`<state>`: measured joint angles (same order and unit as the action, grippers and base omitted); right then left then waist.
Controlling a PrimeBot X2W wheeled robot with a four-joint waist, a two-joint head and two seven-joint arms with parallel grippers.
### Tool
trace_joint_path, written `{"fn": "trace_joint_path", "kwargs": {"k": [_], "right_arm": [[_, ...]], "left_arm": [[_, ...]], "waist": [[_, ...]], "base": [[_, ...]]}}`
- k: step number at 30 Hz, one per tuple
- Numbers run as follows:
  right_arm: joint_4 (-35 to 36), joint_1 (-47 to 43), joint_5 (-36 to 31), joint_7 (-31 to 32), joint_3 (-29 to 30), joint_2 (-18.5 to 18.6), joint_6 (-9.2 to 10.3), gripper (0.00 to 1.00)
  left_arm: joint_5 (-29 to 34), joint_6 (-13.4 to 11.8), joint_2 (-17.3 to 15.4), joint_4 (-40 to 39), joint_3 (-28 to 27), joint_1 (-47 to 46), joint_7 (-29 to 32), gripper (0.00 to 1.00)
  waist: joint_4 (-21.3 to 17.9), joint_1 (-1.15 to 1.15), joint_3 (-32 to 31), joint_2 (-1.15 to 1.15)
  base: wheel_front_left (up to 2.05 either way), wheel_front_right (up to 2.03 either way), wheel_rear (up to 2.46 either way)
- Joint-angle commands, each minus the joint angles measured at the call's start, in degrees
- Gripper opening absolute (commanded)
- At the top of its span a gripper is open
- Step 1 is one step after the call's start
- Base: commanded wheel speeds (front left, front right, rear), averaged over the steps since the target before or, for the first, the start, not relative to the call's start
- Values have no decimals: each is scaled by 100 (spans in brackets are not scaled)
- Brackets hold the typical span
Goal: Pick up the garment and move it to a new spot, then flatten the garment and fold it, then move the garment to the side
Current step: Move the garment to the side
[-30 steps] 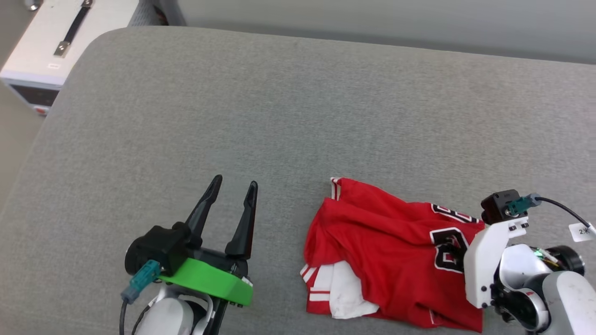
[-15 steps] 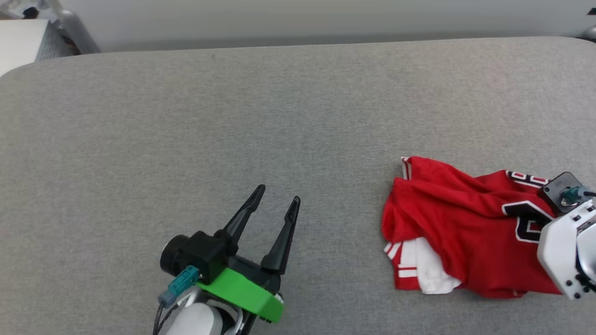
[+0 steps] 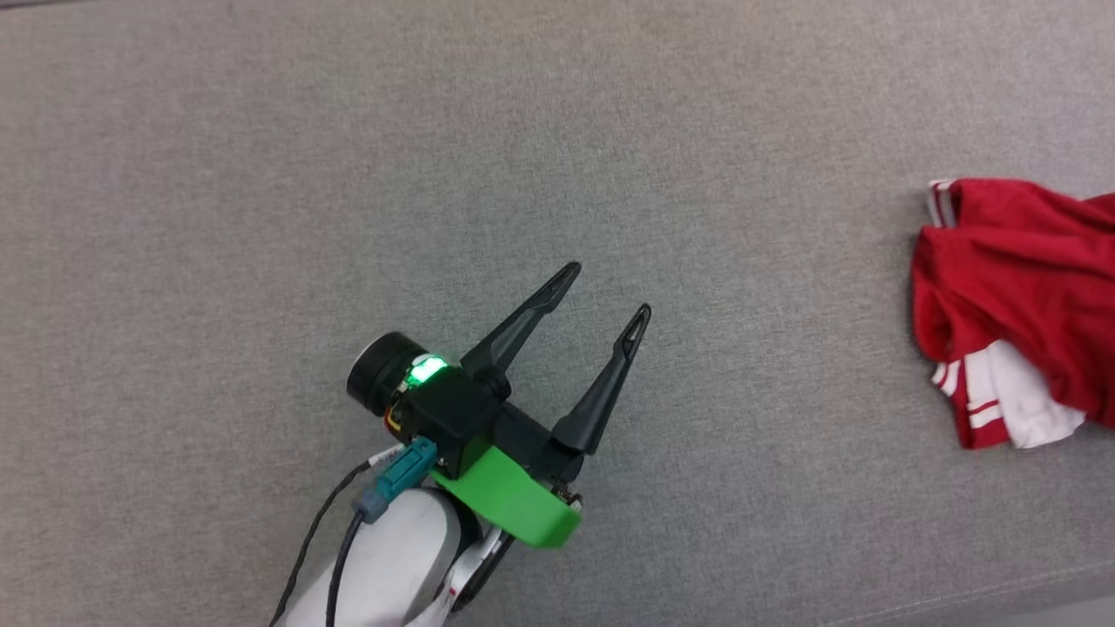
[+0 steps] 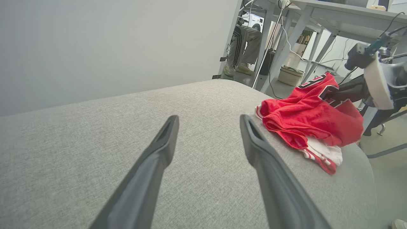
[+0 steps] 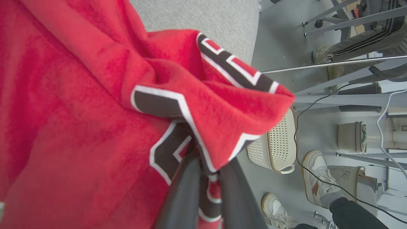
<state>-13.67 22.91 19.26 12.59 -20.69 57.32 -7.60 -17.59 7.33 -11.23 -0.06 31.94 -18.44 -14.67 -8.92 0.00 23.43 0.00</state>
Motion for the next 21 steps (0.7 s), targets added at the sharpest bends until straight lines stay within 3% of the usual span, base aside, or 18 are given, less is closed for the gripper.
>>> {"fn": "trace_joint_path", "kwargs": {"k": [1,7,19,20,21], "right_arm": [[-191,185,-63,-147,111,-14,11,0],[-1318,775,-484,-529,737,-223,11,0],[-2174,1297,-1271,-802,1447,-590,11,0],[-2192,1322,-1333,-814,1510,-642,11,35],[-2187,1335,-1412,-841,1551,-668,11,79]], "left_arm": [[65,15,-62,-54,38,-178,-33,100],[172,15,-194,-276,172,-503,-33,100],[201,15,-187,-477,157,-693,-33,100],[197,15,-180,-474,150,-689,-33,100],[193,15,-171,-468,143,-685,-33,100]], "waist": [[-201,0,617,0],[-143,0,1047,0],[66,0,1301,0],[82,0,1294,0],[96,0,1282,0]], "base": [[0,0,0],[0,0,0],[0,0,0],[0,0,0],[0,0,0]]}}
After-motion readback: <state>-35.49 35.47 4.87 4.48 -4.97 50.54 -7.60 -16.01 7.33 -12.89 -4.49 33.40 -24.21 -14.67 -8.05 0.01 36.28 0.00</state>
